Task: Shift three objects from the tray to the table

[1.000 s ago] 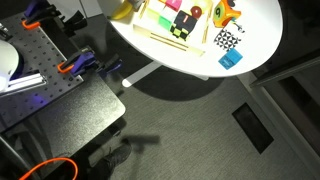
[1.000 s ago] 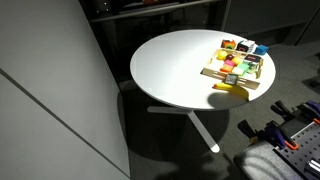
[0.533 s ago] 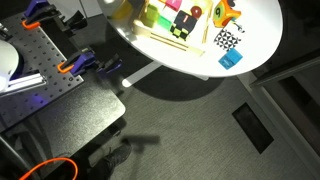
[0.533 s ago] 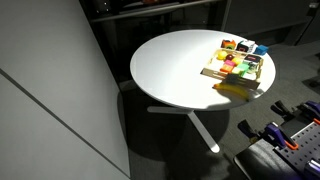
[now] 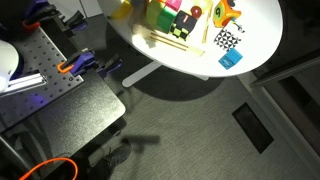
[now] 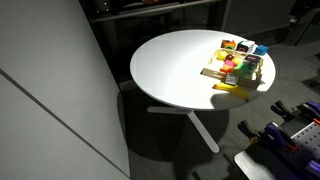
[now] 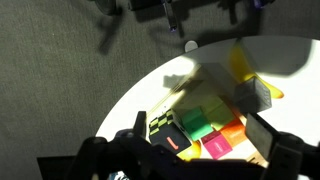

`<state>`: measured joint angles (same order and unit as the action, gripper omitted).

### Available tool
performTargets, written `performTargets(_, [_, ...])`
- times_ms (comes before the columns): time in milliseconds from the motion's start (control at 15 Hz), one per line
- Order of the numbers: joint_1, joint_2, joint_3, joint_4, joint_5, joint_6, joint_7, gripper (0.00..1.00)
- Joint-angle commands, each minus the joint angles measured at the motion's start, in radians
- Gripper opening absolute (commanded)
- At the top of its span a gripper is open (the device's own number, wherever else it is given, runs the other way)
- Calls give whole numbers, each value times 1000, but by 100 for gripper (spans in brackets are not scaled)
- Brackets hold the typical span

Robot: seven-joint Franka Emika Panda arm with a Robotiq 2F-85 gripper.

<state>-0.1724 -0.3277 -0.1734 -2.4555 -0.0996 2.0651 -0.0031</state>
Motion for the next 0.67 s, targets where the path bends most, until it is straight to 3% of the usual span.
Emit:
performTargets(0, [-19,100,8,48,-42,73,38,100])
performTargets(600, [-27,297,-8,116,-77,218,78,100])
